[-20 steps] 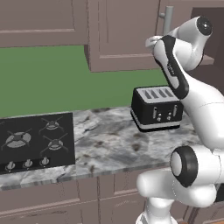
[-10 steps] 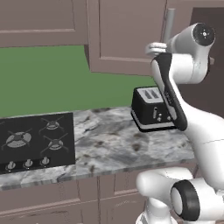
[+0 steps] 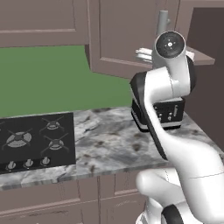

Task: Move the syrup bottle and shaker from the cabinet to the dining counter.

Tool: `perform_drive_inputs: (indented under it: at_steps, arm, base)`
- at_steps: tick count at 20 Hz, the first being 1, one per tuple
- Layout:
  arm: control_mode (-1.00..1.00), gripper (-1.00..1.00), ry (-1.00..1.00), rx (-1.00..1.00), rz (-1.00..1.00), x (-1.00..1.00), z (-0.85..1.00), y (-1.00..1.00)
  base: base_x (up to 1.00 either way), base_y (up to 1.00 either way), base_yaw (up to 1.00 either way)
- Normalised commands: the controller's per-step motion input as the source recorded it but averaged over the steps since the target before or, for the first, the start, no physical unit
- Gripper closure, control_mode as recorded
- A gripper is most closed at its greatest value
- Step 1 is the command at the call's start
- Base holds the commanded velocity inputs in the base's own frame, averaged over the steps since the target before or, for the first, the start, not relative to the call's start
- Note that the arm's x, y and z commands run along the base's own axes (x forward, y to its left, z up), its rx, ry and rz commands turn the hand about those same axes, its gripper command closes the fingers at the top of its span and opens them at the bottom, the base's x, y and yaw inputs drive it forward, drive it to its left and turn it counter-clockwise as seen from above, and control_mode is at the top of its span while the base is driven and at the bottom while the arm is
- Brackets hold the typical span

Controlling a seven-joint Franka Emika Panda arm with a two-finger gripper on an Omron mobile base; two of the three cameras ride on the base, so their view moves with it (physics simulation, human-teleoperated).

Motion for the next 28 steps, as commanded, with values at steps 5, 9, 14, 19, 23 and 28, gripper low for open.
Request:
perform_drive_inputs:
  at_steps: [5,9,14,19,23,28]
  arm:
    - [-1.0,-1.0,0.03,0.0,-0.26,-0.24,0.0,0.0]
    - [-1.0,-1.0,0.0,0.0,-0.13,0.0,-0.01,0.0]
    - [-1.0,-1.0,-0.17,0.0,-0.13,-0.2,0.0,0.0]
    - [-1.0,-1.0,-0.21,0.0,-0.12,-0.58,0.0,0.01]
    - [-1.0,-1.0,-0.2,-0.01,-0.03,-0.76,0.02,0.0]
    - [-1.0,-1.0,-0.2,0.0,0.04,-0.53,-0.01,0.17]
  base:
    - [0.0,0.0,0.0]
    - [0.0,0.0,0.0]
    - [0.0,0.0,0.0]
    - [0.0,0.0,0.0]
    - [0.0,0.0,0.0]
    - [0.0,0.0,0.0]
